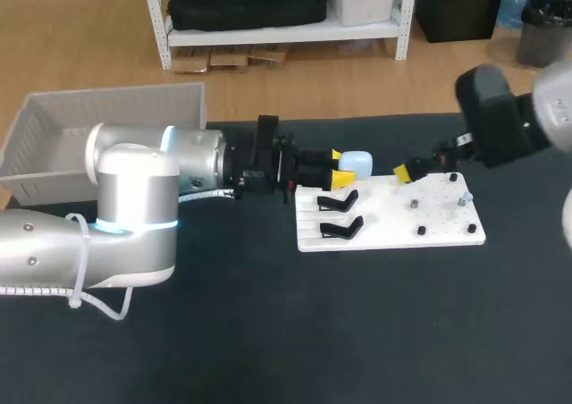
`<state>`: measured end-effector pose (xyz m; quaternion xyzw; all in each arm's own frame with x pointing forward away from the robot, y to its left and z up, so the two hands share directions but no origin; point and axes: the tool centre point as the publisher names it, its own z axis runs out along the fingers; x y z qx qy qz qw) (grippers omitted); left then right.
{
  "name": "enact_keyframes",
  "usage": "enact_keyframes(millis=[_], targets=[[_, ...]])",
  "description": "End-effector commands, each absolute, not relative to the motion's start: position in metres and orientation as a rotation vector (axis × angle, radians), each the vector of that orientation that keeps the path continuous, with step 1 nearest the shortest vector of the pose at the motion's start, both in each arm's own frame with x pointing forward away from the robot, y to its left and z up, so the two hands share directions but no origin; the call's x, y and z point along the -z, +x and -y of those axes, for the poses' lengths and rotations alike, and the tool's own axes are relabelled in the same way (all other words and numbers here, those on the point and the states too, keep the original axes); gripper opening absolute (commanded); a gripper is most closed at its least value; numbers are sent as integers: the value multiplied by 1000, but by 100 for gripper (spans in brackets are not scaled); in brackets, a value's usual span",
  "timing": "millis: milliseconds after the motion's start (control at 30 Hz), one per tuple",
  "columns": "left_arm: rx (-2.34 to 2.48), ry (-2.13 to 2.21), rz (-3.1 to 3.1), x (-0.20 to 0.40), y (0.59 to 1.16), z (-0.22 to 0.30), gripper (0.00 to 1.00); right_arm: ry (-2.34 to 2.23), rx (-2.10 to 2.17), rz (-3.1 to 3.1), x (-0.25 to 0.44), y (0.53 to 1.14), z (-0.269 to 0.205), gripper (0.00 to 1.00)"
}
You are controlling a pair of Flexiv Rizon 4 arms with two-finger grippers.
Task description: Pick up each earbud case from the left stands, insert the matching earbuds, close the lid, and place the case in the box.
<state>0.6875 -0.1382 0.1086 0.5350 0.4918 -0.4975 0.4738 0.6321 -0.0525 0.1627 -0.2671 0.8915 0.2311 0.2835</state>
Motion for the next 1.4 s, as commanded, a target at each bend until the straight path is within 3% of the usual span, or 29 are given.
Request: enact_keyframes(millis=[33, 700, 1400], targets=[[1224, 1306, -1193, -104, 689, 140, 0, -695, -558, -2407, -159, 635, 37, 100], [1233, 1304, -1195, -102, 689, 140, 0, -670, -562, -2488, -137, 656, 8, 100], [1233, 1304, -1195, -102, 689, 140, 0, -562, -567, -2528, -118, 677, 13, 100]])
